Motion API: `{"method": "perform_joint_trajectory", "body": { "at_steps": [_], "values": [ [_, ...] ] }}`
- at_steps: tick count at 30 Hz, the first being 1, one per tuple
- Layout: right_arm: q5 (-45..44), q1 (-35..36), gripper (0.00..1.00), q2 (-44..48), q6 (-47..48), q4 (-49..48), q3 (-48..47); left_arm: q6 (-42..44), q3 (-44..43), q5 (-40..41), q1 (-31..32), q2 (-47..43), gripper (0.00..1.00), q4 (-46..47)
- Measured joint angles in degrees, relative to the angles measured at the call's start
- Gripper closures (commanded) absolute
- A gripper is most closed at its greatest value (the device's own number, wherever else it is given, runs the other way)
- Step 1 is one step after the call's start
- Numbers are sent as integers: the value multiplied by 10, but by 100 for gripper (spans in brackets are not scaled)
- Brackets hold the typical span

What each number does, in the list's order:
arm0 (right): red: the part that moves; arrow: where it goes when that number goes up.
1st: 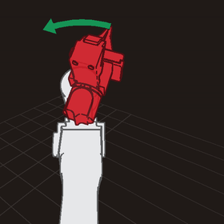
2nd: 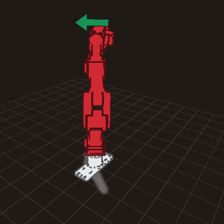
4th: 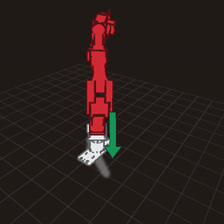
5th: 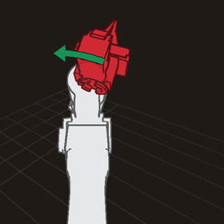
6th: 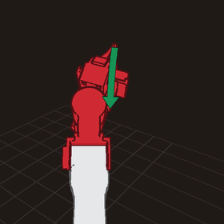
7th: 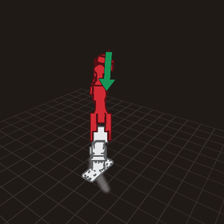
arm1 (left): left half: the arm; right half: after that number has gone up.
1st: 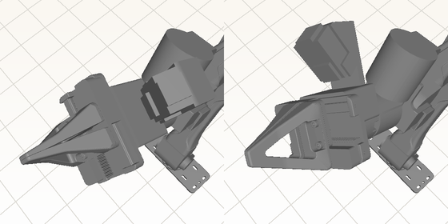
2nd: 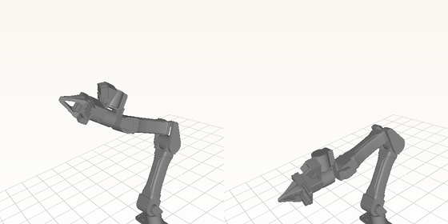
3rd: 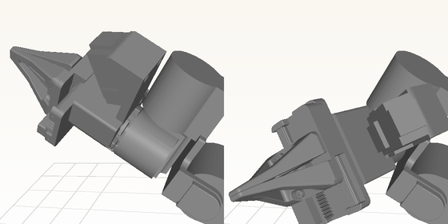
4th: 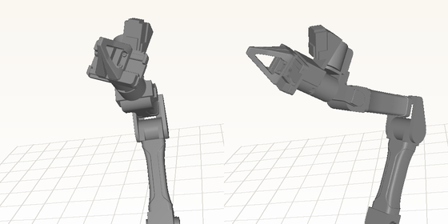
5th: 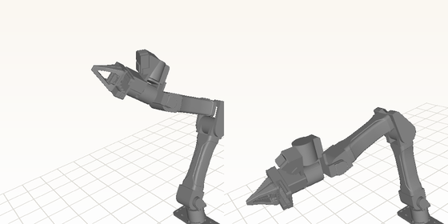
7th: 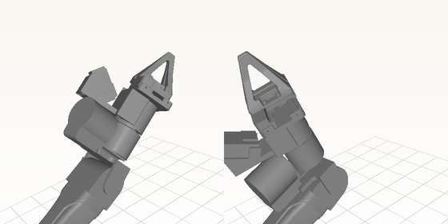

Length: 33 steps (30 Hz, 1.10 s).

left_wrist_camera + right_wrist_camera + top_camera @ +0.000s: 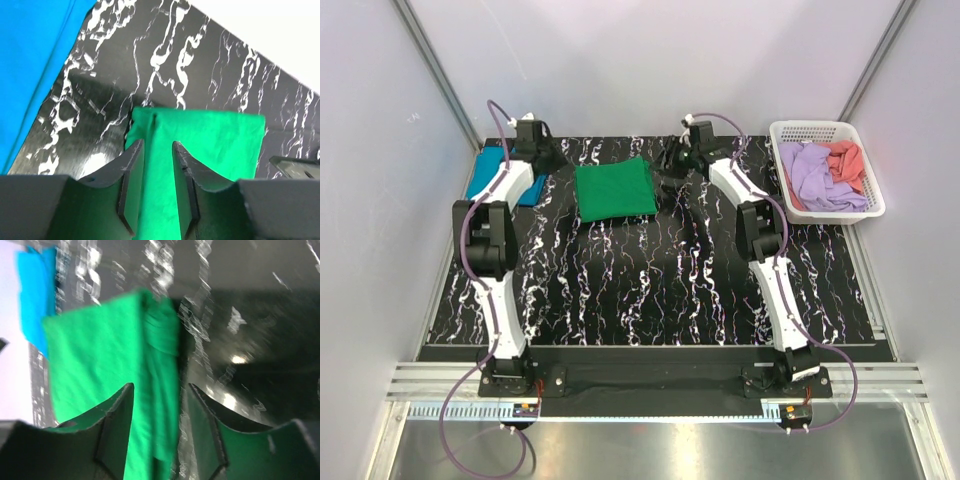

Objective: Fold and stack the t-shirts
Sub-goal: Fold the tshirt

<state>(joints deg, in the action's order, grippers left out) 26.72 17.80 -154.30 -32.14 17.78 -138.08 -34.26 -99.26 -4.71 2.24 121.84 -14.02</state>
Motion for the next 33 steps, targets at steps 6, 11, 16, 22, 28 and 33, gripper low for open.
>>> {"method": "perform_joint_trajectory", "body": {
  "at_steps": [6,11,16,22,28,33],
  "values": [
    [17,-9,45,27,23,28,70,18,57,-48,12,-41,67,-5],
    [38,-7,43,79,37,21,160,23,86,-84,30,-44,67,-2],
    [49,-5,45,134,54,11,245,24,61,-110,34,-9,67,-13],
    [51,-4,59,180,62,-2,303,27,8,-116,33,67,66,-23],
    [59,5,65,183,67,29,287,36,-40,-125,27,106,66,-43],
    [103,17,67,181,59,31,247,44,-45,-146,20,113,64,-42]
  ]
}}
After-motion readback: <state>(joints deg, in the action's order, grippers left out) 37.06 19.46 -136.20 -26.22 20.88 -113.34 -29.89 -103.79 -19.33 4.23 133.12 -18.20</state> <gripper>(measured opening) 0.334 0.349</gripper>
